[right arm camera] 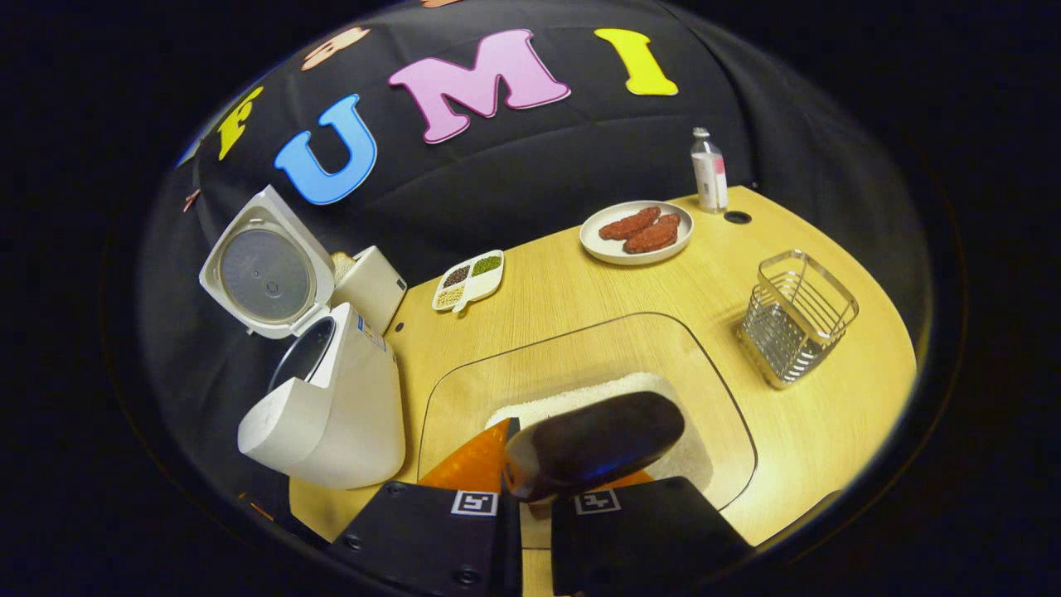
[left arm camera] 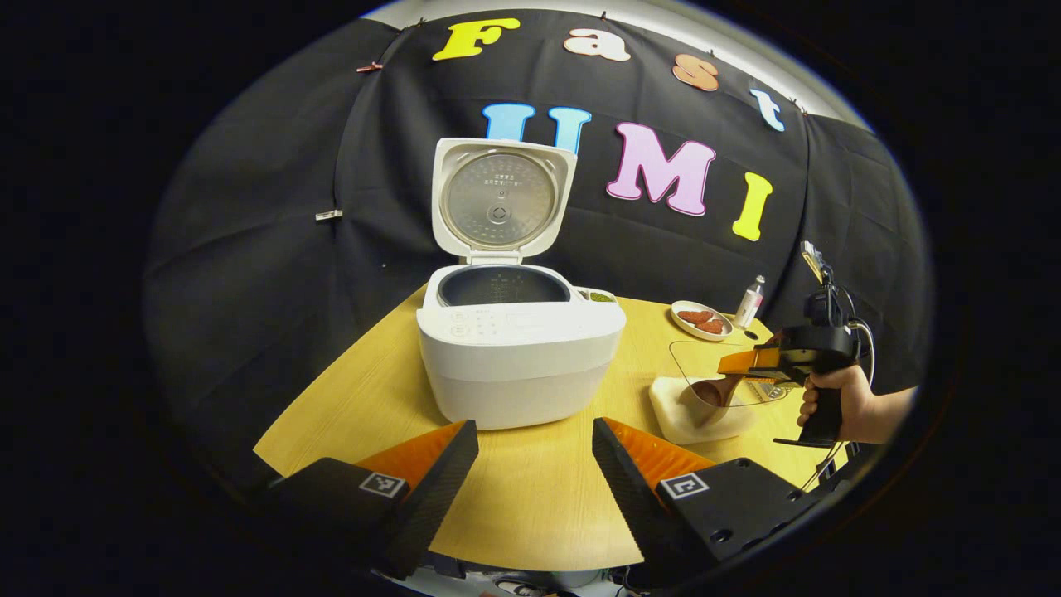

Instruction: Close the left gripper, press the button to open the rice cooker; take a wooden spoon from the chopstick holder with the right hand, scoop a spoonful of rice and pour it into the rice cooker, then put the wooden spoon back into the chopstick holder.

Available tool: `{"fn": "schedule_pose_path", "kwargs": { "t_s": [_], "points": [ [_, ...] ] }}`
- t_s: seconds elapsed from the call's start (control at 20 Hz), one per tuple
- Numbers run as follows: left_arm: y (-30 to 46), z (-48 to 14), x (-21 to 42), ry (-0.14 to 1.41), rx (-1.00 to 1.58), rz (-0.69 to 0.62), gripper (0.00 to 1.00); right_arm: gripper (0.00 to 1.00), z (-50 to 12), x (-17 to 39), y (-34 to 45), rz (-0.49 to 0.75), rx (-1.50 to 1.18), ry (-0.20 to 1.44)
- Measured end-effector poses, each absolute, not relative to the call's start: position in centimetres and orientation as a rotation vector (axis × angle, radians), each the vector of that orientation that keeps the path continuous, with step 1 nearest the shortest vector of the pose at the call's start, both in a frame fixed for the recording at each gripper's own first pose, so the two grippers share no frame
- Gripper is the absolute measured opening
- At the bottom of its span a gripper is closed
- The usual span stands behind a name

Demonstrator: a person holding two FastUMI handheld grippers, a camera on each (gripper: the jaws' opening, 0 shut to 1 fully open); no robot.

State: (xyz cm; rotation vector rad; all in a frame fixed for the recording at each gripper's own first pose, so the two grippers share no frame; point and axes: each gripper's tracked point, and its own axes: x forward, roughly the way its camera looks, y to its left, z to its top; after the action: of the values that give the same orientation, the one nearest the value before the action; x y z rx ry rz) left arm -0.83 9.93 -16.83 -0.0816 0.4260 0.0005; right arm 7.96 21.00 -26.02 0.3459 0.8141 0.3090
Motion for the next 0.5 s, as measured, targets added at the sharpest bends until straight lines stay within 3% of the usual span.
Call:
{"fn": "schedule_pose_path", "kwargs": {
  "t_s": [0.05, 0.5],
  "points": [
    [9.78, -16.84, -0.82, 0.425, -0.077, -0.003, 0.95, 0.14, -25.96, 7.65, 21.06, 0.301, 0.381, 0.830],
    [10.24, -16.86, -1.27, 0.432, -0.081, 0.019, 0.96, 0.18, -26.02, 7.48, 21.62, 0.238, 0.591, 0.941]
  ]
}}
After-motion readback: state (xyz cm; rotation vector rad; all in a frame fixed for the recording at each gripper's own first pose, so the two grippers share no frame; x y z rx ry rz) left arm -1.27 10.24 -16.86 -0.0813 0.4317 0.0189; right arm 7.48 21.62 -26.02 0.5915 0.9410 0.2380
